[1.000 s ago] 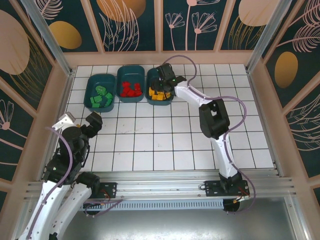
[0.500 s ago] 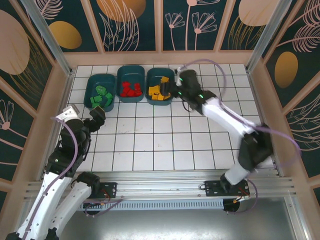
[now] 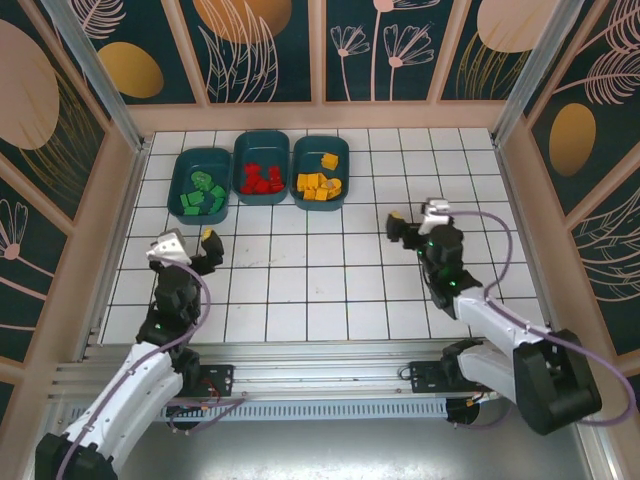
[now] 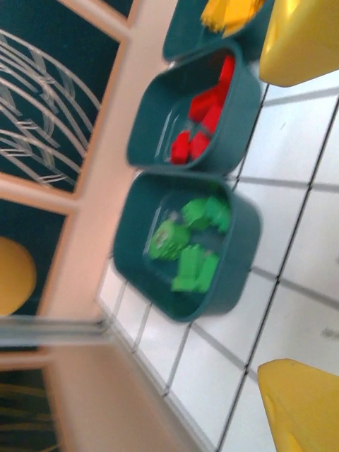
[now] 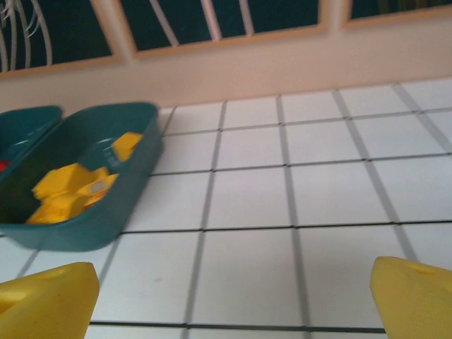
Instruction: Sort the legos into containers by color
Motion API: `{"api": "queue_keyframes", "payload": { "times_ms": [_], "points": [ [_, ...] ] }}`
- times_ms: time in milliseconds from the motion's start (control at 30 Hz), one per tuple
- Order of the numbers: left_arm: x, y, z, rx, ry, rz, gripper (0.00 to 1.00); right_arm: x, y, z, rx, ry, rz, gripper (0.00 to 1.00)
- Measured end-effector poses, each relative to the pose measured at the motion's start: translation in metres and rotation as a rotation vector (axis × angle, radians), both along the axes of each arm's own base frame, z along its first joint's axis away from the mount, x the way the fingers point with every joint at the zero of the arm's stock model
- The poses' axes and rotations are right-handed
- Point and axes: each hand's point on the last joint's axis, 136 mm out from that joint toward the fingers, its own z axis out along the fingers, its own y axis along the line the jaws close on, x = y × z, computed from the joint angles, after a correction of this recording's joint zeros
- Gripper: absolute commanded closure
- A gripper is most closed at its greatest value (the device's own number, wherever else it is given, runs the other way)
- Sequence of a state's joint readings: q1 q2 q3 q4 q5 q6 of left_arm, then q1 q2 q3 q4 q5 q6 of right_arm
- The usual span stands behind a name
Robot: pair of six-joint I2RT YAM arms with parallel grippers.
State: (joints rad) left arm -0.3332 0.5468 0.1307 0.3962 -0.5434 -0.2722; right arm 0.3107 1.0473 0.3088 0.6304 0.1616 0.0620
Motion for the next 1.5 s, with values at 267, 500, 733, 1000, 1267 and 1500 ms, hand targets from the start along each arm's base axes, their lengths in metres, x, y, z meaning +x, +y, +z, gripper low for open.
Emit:
{"api": "queue_keyframes", "payload": {
  "times_ms": [267,500,733,1000,1267,1500],
  "points": [
    [0.004,0.049,-0.021,0.120,-0.018,0.190,0.01,-0.007,-0.008,-0.022,-0.132,-0.083,0.024,0.01],
    [0.027,0.044,-0.047,0.122,0.020,0.137,0.01,-0.010,-0.030,-0.017,-0.191,-0.173,-0.029,0.01],
    [0.057,0.039,-0.068,0.161,0.055,0.079,0.01,-0.003,-0.061,-0.010,-0.168,-0.207,-0.100,0.01],
    [0.088,0.029,-0.040,0.161,-0.013,0.019,0.01,-0.002,-0.078,-0.029,-0.121,-0.137,-0.147,0.01],
    [0.090,0.027,-0.047,0.164,0.020,-0.003,0.01,0.023,-0.084,-0.070,-0.050,-0.011,-0.136,0.01],
    [0.090,0.027,-0.049,0.165,0.028,-0.006,0.01,0.035,-0.087,-0.058,-0.039,-0.039,-0.159,0.01]
  ]
}}
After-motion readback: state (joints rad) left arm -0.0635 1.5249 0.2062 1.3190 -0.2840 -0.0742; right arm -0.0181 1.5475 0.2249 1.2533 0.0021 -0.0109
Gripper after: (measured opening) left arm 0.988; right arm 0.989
